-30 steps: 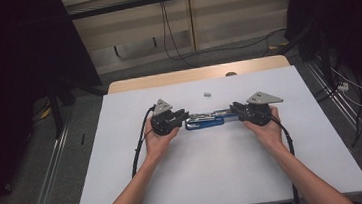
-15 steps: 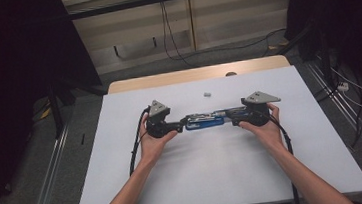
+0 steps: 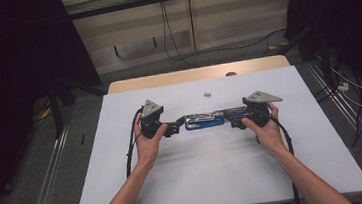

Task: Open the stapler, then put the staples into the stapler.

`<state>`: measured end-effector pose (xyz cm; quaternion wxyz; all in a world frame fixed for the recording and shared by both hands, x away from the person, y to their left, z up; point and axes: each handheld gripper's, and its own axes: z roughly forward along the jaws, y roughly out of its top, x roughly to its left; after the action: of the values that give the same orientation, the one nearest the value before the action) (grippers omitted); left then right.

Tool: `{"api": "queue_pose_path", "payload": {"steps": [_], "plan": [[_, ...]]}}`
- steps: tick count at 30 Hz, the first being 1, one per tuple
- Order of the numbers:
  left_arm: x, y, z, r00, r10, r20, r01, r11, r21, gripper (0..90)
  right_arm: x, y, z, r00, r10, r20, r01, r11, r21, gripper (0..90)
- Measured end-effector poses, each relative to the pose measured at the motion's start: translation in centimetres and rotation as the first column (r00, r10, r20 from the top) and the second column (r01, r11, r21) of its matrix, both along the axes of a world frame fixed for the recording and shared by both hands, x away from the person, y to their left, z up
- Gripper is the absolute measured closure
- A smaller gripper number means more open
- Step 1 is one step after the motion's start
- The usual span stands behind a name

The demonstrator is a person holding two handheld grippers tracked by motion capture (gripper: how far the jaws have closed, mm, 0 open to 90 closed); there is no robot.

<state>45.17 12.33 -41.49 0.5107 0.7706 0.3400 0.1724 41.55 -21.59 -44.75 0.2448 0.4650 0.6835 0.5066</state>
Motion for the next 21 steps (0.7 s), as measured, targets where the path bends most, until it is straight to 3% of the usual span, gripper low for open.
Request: {"api": "queue_pose_path", "payload": {"steps": [4, 9, 11, 17, 21], "plan": [[-0.2, 0.3, 0.0, 1.0, 0.009, 0.0, -0.009, 0.9999, 0.012, 5.0, -0.1, 0.1, 0.1, 1.0, 0.008, 0.002, -0.008, 1.0, -0.001, 5.9], [-0.9, 0.8, -0.1, 0.9998, 0.013, -0.012, -0.013, 0.999, 0.043, 5.6, 0.1, 0.2, 0.4, 0.9974, 0.065, -0.031, -0.065, 0.9979, 0.001, 7.0], [-1.3, 1.2, -0.2, 0.9998, 0.015, -0.012, -0.014, 0.9983, 0.056, 5.7, 0.2, 0.3, 0.4, 0.9974, 0.068, -0.025, -0.068, 0.9977, 0.006, 7.2], [-2.0, 2.1, -0.6, 0.9998, 0.013, -0.017, -0.012, 0.9982, 0.058, 5.8, 0.5, 0.7, 0.8, 0.9958, 0.087, -0.031, -0.087, 0.9962, -0.002, 5.7], [-2.6, 2.4, 0.0, 0.9998, -0.004, -0.019, 0.005, 0.9996, 0.029, 8.9, 0.9, 0.9, 1.0, 0.9952, 0.09, -0.038, -0.091, 0.9959, -0.007, 3.5]]}}
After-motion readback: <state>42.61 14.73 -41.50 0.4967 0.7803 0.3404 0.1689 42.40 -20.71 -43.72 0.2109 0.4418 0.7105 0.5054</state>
